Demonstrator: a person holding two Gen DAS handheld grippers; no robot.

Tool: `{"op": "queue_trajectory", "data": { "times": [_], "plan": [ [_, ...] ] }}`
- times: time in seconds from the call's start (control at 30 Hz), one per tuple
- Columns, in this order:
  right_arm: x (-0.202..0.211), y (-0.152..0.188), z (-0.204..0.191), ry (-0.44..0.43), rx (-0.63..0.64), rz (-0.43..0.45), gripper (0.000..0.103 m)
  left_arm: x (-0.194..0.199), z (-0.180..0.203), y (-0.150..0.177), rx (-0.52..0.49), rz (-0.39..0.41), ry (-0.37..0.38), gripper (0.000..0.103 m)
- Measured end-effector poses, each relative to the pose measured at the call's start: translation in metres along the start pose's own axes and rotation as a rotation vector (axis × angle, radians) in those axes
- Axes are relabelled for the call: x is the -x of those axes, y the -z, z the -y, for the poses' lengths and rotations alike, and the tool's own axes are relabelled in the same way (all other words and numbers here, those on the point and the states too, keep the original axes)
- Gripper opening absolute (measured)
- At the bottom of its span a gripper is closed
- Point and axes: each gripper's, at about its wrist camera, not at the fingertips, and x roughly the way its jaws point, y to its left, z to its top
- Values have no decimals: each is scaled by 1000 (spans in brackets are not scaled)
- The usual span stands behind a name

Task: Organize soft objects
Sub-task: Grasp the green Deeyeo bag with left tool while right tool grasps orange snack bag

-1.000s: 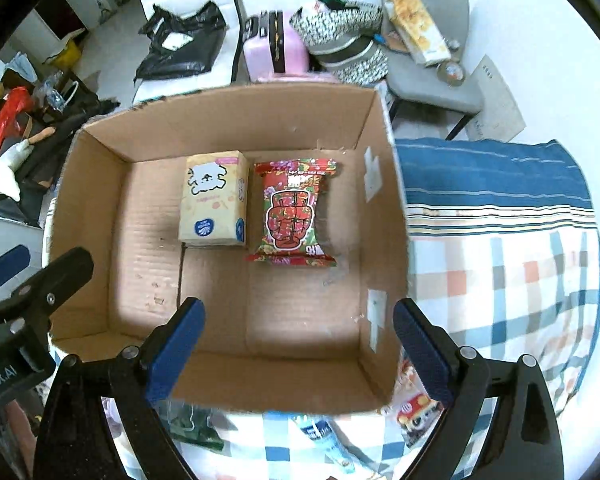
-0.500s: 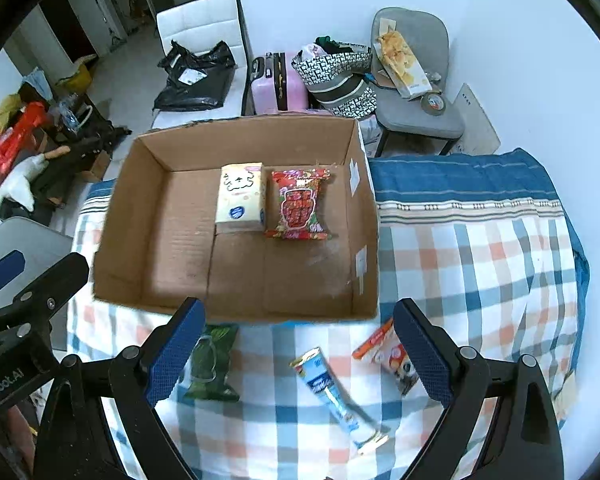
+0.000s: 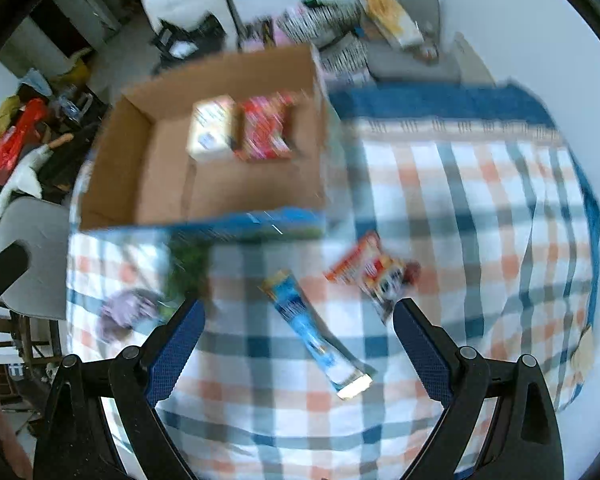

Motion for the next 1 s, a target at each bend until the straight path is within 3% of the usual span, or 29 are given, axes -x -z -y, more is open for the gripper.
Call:
{"op": "queue_trajectory", "data": {
  "times": [0.17, 0.4, 0.5, 0.6, 0.77, 0.9, 1.0],
  "plan": [
    [-66, 0, 41, 41, -32, -86, 97, -53, -2, 31, 68, -127, -10, 100],
    [-144, -24, 55, 143, 139, -183, 97, -109, 13, 71, 162, -245, -12, 100],
    [-170, -30, 62, 139, 171, -229, 97, -124, 21, 85, 182, -278, -10, 100],
    [-178, -32, 68, 91, 162, -262, 94, -127, 22, 95, 181, -291, -10, 100],
    [-182, -17, 68, 42, 153, -345, 67, -117, -3, 101, 213, -271, -42, 100],
    [-169, -8, 69, 18, 86, -317, 67, -113, -28, 93, 266, -261, -28, 100],
    [-148, 1, 69, -29, 26, -273, 67, -122, -32, 74, 244, -282, 10, 100]
  ]
}}
